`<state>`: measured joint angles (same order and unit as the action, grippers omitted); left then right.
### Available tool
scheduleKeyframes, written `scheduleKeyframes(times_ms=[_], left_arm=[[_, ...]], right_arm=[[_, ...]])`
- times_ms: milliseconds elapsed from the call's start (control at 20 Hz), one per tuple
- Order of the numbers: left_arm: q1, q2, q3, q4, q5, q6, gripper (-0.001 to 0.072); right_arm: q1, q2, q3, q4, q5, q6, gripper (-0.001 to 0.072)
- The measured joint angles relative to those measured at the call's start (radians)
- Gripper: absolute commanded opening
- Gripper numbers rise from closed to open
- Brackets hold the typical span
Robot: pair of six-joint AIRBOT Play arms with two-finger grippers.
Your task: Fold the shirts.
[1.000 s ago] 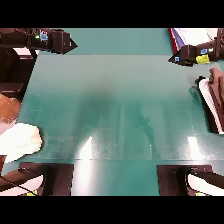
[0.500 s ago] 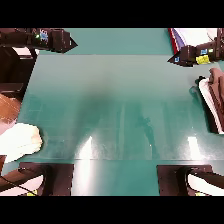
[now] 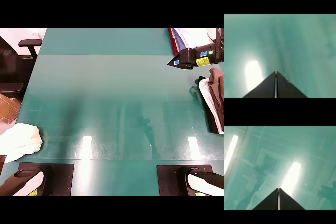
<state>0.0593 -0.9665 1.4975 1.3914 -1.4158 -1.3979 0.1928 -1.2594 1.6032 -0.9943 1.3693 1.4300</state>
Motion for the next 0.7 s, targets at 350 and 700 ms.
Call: scheduleKeyframes(times_ms=[350, 700], left_arm=[[0.163, 0.160, -0.547, 0.271, -0.056, -0.072, 0.0581], [0.185, 0.181, -0.846, 0.395, 0.021, -0.156, 0.0027]], right_arm=[[0.000, 0.000, 0.000, 0.000, 0.008, 0.000, 0.0018], [0.000, 0.000, 0.000, -0.001, 0.010, 0.000, 0.0018]])
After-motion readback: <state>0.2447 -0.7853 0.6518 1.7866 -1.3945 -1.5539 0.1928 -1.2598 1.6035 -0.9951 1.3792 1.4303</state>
